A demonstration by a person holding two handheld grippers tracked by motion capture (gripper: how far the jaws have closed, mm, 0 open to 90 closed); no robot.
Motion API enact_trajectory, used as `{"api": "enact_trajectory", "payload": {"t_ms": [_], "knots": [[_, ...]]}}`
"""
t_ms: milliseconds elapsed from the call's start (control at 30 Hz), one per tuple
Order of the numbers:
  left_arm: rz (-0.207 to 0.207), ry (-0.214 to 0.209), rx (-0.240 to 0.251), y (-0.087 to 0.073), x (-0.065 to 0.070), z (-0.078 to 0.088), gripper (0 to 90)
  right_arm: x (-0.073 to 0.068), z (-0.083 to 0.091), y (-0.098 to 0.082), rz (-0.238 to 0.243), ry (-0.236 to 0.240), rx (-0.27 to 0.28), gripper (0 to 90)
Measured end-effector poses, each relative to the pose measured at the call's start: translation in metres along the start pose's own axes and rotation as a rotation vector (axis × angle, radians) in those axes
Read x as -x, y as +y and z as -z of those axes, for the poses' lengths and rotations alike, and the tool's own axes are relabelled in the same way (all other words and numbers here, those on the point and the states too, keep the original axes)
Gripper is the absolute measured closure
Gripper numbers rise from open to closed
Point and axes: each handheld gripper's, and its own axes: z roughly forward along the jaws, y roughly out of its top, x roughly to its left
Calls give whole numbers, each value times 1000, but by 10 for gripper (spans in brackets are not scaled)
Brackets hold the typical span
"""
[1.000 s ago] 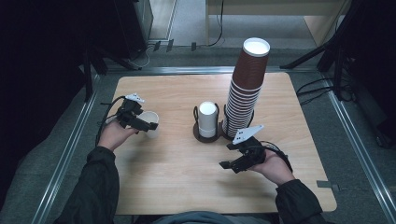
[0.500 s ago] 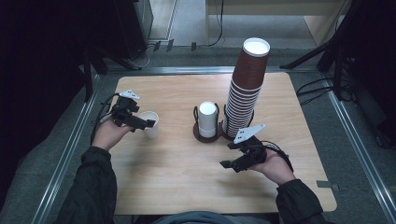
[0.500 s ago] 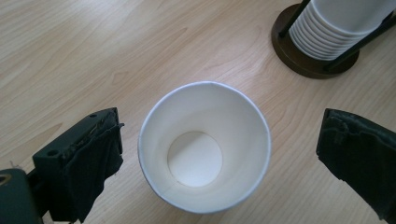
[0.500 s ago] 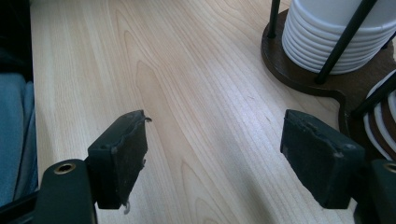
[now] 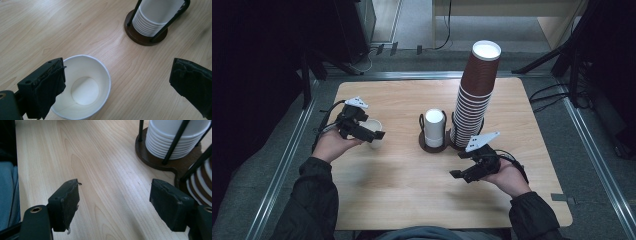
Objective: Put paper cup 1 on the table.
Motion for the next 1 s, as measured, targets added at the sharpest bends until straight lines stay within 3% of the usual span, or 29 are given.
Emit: {"api": "enact_trajectory", "payload": {"t_ms": [133,300,400,600,700,867,1000], "knots": [[10,-34,0,1,6,-3,5,2,4,-1,-6,3,11,239],[-26,-48,-3,1,18,-5,10,3,11,0,-17,-4,20,233],[-40,-67,5,0,26,-5,15,5,17,0,-23,11,36,177],[-74,-98,0,-4,36,-8,99,6,26,3,-46,13,40,140],[-79,-117,-3,-5,40,-10,137,8,32,6,-83,6,58,139],[-91,-134,-11,-8,46,-12,148,8,41,9,-70,-7,74,145],[-92,-147,-10,-13,51,-15,163,10,52,14,-93,-18,76,172]]}}
